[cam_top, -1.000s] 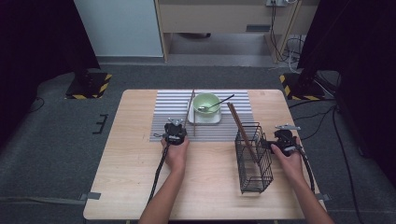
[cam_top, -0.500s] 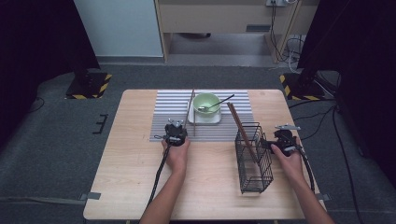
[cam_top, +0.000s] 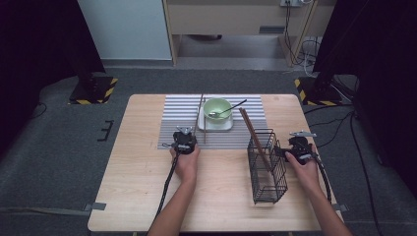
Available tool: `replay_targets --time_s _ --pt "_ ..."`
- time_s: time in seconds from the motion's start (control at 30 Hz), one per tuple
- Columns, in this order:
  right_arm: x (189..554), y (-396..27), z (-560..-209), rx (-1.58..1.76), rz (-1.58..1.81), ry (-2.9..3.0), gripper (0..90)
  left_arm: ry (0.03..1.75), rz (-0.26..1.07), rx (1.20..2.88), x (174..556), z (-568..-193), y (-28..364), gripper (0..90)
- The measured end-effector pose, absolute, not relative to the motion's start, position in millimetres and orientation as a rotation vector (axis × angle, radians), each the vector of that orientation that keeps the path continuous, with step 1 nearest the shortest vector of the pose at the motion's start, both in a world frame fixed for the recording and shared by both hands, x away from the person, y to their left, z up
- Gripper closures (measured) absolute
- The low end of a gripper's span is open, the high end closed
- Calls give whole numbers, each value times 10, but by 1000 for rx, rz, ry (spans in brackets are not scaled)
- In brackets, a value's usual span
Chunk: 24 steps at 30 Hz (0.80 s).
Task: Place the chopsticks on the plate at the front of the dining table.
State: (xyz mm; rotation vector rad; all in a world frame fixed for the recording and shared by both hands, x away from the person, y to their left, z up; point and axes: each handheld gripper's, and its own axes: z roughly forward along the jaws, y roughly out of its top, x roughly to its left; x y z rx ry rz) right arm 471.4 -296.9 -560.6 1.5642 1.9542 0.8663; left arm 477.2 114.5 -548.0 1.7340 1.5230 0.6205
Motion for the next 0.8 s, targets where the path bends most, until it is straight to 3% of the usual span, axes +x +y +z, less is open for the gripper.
replay_targets --time_s 0.8 --pt "4713 -2968 -5606 1567 866 1954 56 1551 628 1737 4798 -5450 1130 856"
